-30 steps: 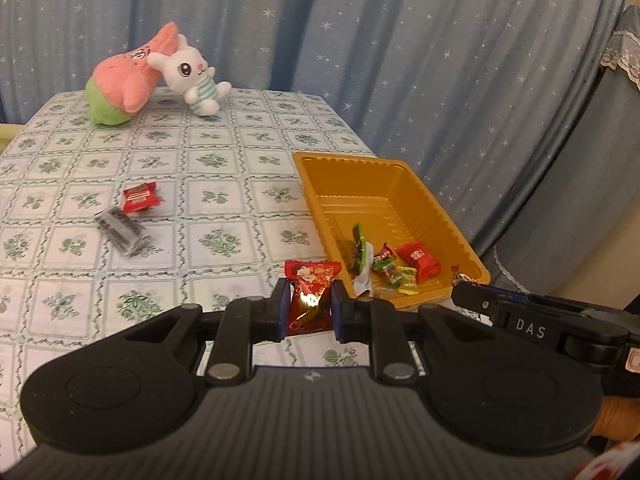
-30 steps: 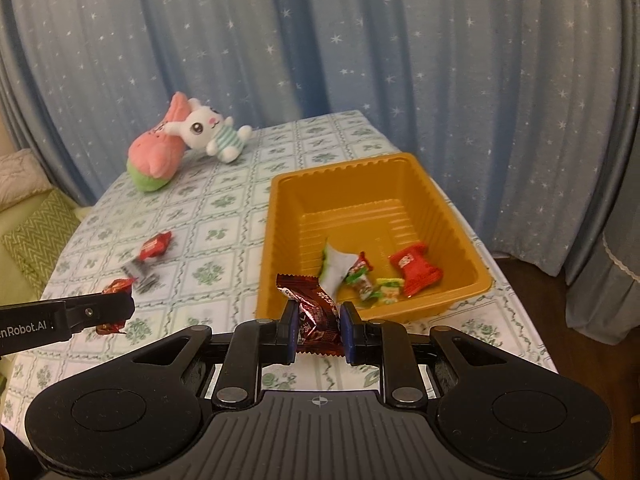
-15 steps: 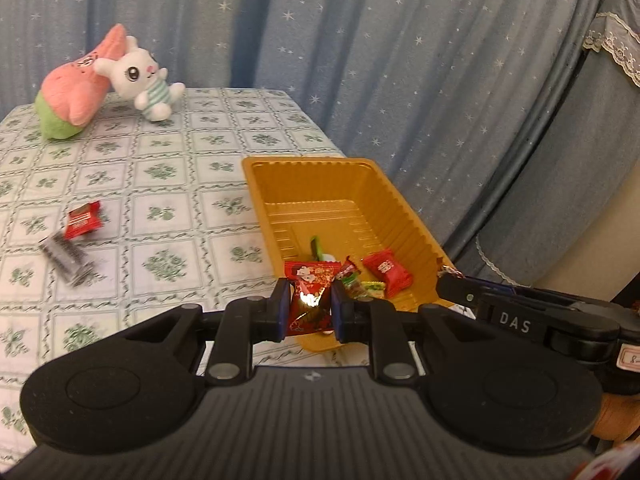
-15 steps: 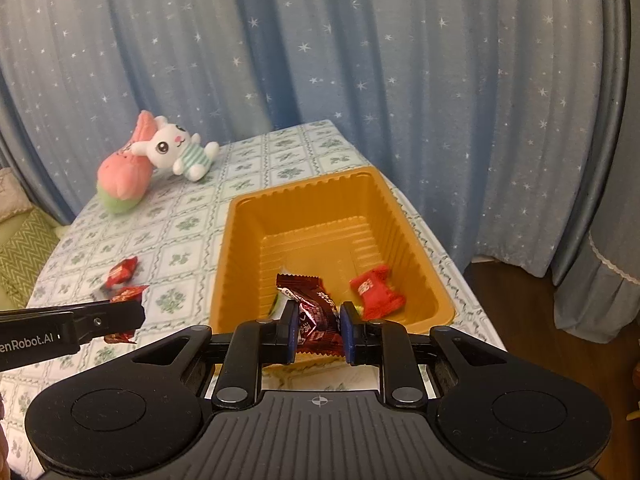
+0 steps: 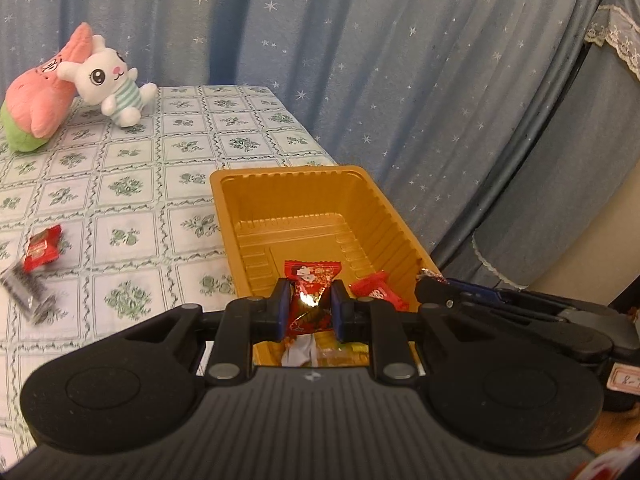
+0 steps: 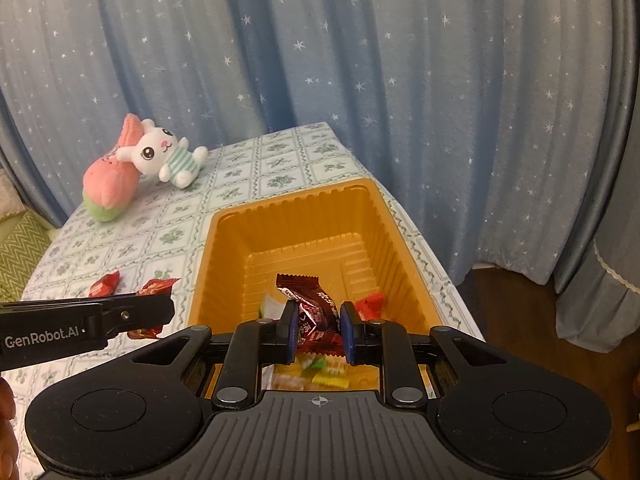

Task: Organize snacks
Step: 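Lower both candies into the tray and open both tools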

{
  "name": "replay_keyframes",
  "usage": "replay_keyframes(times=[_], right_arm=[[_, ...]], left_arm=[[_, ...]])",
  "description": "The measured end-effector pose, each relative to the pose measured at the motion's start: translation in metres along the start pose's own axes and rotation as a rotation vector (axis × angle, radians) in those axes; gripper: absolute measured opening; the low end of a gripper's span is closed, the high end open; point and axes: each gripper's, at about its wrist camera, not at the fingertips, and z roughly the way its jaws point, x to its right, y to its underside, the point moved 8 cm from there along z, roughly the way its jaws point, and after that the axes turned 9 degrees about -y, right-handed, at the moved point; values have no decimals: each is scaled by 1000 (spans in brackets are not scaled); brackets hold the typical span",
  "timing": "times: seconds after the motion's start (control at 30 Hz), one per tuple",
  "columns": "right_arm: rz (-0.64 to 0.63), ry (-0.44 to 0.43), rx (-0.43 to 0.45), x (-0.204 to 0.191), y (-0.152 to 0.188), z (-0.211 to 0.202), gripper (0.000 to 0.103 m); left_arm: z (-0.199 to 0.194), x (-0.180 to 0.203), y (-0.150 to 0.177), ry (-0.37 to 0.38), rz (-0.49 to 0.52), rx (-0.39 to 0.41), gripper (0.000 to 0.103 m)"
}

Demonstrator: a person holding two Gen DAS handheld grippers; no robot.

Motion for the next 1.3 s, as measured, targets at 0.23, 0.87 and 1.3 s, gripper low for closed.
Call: replay_keyframes(times=[0.23,0.87,1.3], right_arm=[[8,-3,-4,12,-14,21,22],[33,-10,-14,27,-32,48,22],[38,-32,-21,21,-33,51,22]], left_arm=[[28,-1,-9,-15,5,-26,19],[64,5,-28,-20,19,-40,25],[45,-26,-14,-63,-8,-40,30]])
